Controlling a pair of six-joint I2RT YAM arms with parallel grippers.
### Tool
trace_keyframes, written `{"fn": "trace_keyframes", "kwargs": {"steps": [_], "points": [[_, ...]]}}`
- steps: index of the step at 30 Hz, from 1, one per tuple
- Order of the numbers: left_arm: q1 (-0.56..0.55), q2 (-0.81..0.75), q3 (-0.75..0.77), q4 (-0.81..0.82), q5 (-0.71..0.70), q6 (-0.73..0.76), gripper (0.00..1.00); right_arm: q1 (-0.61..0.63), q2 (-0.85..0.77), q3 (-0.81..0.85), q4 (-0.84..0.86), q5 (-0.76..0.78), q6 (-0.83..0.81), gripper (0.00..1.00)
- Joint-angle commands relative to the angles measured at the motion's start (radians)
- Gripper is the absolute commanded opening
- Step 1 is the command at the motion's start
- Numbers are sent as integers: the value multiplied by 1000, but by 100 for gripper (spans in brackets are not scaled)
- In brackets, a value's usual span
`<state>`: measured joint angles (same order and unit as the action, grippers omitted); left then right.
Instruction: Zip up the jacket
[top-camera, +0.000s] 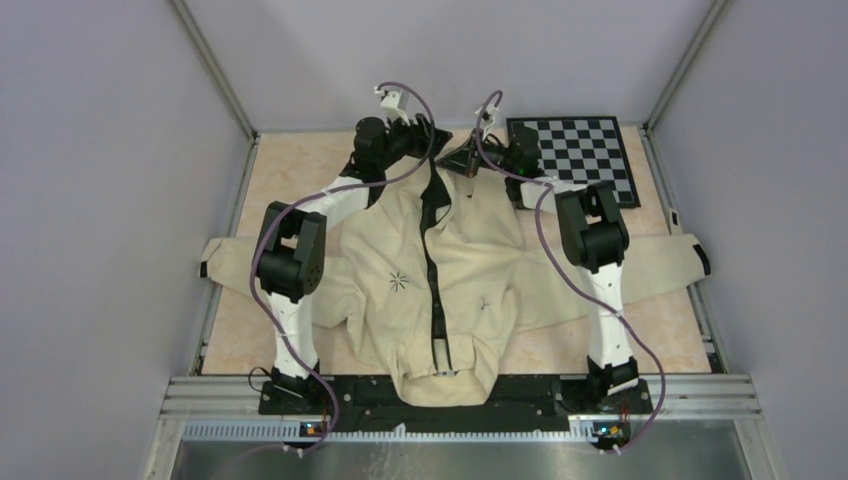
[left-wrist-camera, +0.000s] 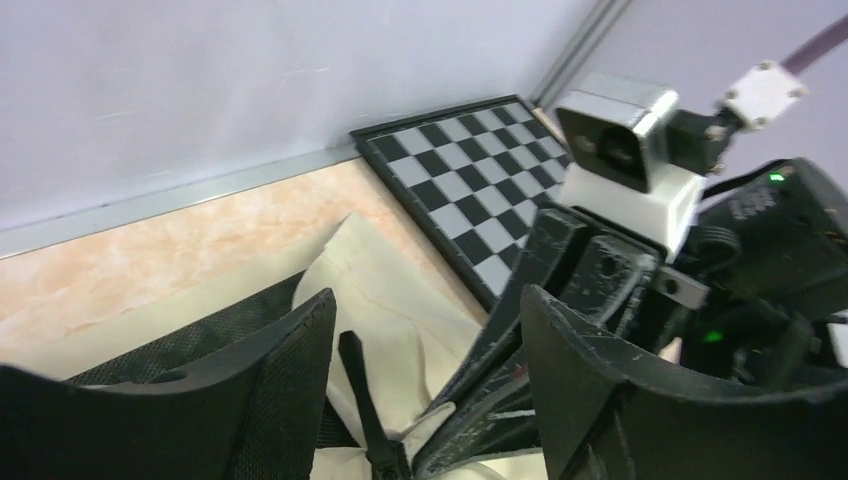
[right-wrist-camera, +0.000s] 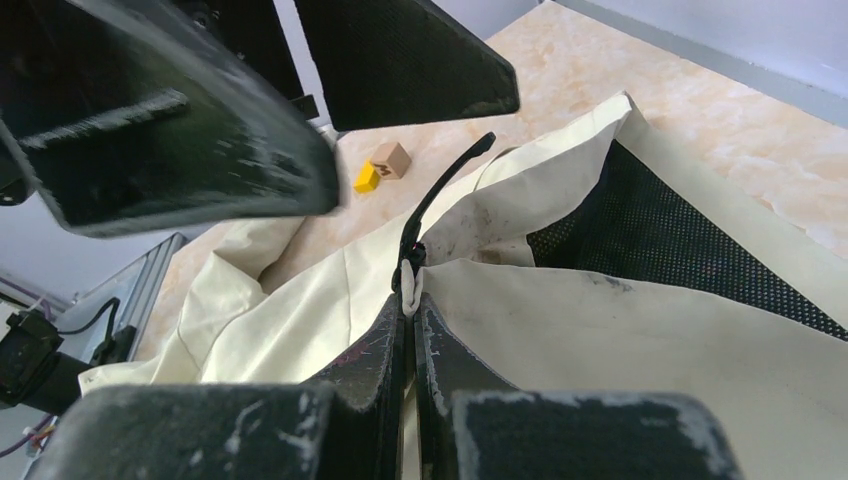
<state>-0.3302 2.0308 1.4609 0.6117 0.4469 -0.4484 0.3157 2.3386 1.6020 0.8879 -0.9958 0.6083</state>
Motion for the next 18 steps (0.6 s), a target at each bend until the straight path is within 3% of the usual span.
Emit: {"fn": "trace_keyframes", "kwargs": {"steps": [1,8,13,18], "points": [[-17,-35,70,-125,-205,92,69,1,-86,25,19,0,-33,0],[-57,-32,99,-188,-319,130,69,2,-88,23,16,-3,-36,0],[-62,1,125,-230,-297,128,55,1,-90,22,9,2,-40,0],[-68,1,129,-241,-299,133,50,1,-90,26,-6,7,-47,0]]}}
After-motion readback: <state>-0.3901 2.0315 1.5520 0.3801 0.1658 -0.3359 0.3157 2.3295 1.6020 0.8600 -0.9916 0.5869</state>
